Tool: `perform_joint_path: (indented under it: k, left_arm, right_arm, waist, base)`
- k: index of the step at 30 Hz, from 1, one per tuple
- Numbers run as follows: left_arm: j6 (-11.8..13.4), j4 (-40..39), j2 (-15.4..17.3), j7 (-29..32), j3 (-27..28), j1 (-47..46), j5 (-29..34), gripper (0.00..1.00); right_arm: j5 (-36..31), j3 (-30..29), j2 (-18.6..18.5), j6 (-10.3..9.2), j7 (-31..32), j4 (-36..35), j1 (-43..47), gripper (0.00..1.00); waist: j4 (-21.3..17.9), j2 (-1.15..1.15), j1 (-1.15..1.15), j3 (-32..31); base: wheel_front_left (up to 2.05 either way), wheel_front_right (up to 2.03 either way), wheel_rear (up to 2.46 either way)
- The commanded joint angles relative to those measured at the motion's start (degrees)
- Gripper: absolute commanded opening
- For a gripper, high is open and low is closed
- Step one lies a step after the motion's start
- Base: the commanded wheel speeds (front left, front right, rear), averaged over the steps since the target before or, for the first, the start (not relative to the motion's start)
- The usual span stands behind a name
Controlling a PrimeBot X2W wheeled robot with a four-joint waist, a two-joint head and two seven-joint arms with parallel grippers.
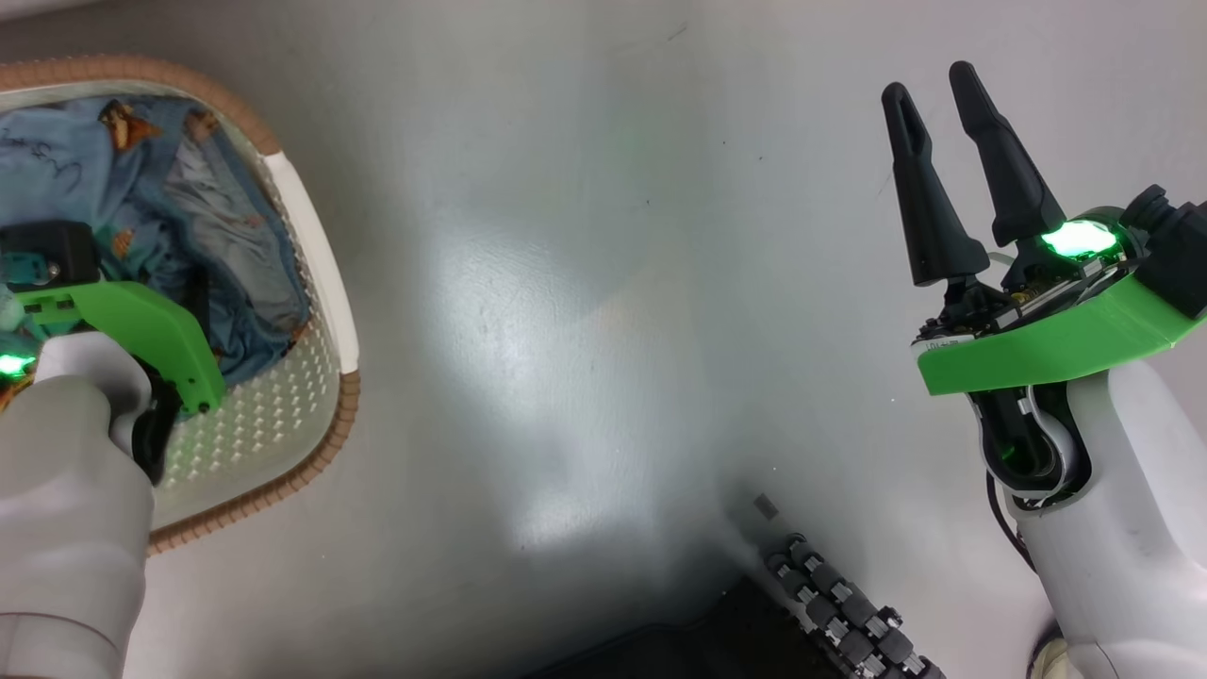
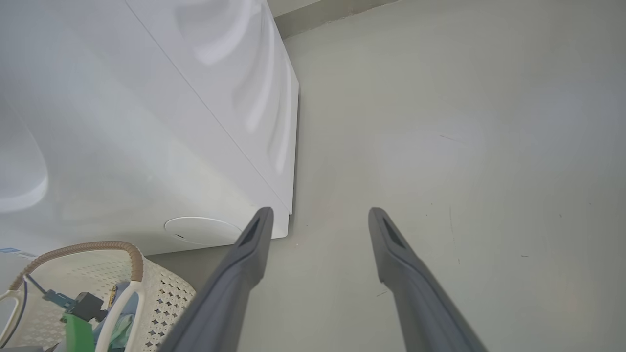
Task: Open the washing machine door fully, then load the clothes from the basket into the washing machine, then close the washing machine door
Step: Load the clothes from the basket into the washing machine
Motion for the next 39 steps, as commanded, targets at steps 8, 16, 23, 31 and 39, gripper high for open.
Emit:
perform_joint_path:
  k: [8,16,23,31,39]
  left_arm:
    - [1.2,0.1,2.2,-0.1,0.0,1.2,0.1,0.00]
    - [0.5,0.0,1.3,-3.7,0.3,2.1,-1.5,0.00]
    - [-0.4,-1.2,-0.2,-9.0,-0.9,4.7,-2.8,0.00]
    - [-0.5,-3.8,-1.1,-11.9,-2.8,8.6,-5.6,0.00]
    - [-0.5,-8.3,-0.7,-13.7,-5.7,13.5,-10.5,0.00]
  right_arm:
    - [0.5,1.0,0.1,0.36,-0.3,-0.7,2.1,1.00]
    - [0.4,0.9,0.3,0.36,-0.3,-0.6,2.1,1.00]
    - [0.2,0.4,0.0,0.36,-0.3,-0.6,2.9,1.00]
    - [0.0,0.2,-0.4,0.36,-0.3,-0.3,3.9,1.00]
    - [0.0,-0.1,-0.9,0.36,-0.3,0.6,5.6,1.00]
  waist:
    - [-0.3,0.00,0.00,-0.2]
    - [0.8,0.00,0.00,-2.3]
    - [2.4,0.00,0.00,-5.8]
    - [4.0,0.00,0.00,-10.3]
    - [5.3,0.00,0.00,-15.8]
  base:
    - [0.00,0.00,0.00]
    - [0.00,0.00,0.00]
    - [0.00,0.00,0.00]
    - [0.00,0.00,0.00]
    - [0.00,0.00,0.00]
